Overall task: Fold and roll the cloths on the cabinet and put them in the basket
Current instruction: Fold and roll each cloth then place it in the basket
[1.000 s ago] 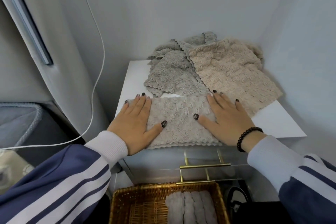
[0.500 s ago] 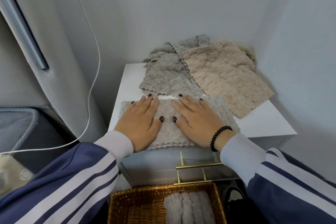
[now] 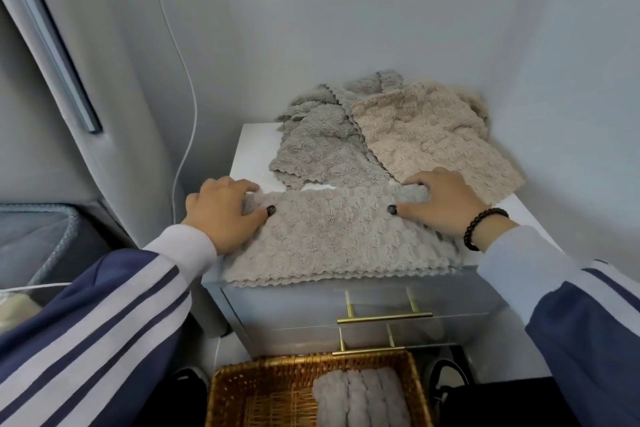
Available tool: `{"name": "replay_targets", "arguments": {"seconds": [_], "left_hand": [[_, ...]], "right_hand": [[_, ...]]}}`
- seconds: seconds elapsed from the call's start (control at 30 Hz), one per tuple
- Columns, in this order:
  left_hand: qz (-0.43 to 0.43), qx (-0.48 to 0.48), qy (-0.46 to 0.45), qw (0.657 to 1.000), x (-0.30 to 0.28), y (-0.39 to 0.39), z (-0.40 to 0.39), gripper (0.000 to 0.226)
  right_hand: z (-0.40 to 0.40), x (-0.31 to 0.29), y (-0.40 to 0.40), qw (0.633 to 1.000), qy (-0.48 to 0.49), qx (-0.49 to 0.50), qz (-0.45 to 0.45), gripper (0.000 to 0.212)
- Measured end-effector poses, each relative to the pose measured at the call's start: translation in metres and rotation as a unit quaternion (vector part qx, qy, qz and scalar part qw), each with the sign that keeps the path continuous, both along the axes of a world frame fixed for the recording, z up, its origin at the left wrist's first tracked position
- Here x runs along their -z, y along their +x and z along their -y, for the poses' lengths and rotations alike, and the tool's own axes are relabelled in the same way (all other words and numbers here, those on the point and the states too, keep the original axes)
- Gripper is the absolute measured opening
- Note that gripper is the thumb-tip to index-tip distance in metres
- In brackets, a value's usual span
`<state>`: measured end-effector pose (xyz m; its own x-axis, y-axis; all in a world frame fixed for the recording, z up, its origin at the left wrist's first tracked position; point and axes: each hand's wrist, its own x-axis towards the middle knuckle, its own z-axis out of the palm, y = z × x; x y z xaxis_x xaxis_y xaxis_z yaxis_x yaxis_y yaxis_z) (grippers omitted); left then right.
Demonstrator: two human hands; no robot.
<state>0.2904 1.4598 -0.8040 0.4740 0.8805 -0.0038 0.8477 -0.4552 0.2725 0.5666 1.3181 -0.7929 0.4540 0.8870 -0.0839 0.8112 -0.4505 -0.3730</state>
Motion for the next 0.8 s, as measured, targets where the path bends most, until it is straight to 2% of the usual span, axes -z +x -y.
{"name": "replay_targets", "arguments": {"seconds": [0.17,0.23,0.3,0.4,0.5,0.57,0.6,0.63,0.73,0.8], "left_hand": [[0.127,-0.019,-0.124,0.984,-0.02,-0.007,-0.007,0.022],[0.199,-0.03,-0.151,0.968,-0.024,-0.007,-0.008,0.02],[0.273,-0.043,-0.15,0.949,-0.026,-0.005,-0.01,0.019],[0.399,-0.055,-0.091,0.911,-0.03,0.001,-0.013,0.02],[0.502,-0.038,0.037,0.863,-0.041,0.007,-0.014,0.03],[0.519,-0.008,0.092,0.85,-0.05,0.005,-0.017,0.028],[0.507,0.003,0.101,0.856,-0.051,0.0,-0.019,0.026],[0.483,0.016,0.096,0.87,-0.05,-0.005,-0.022,0.024],[0.35,0.071,0.001,0.934,-0.039,-0.023,-0.026,0.019],[0.266,0.092,-0.071,0.957,-0.029,-0.031,-0.022,0.017]], "right_hand": [[-0.003,-0.013,0.002,0.975,0.105,0.044,-0.192,0.017],[-0.003,-0.018,0.004,0.952,0.15,0.076,-0.256,0.012],[-0.004,-0.021,0.006,0.932,0.193,0.11,-0.285,0.014],[-0.008,-0.026,0.006,0.904,0.294,0.129,-0.283,0.011],[-0.009,-0.037,0.004,0.828,0.423,0.103,-0.354,0.017],[-0.008,-0.044,0.008,0.787,0.466,0.054,-0.4,0.019],[-0.005,-0.048,0.01,0.785,0.464,0.03,-0.409,0.02],[0.001,-0.053,0.012,0.803,0.443,0.005,-0.397,0.021],[0.028,-0.062,0.014,0.902,0.316,-0.082,-0.282,0.043],[0.047,-0.061,0.006,0.935,0.21,-0.136,-0.252,0.032]]}}
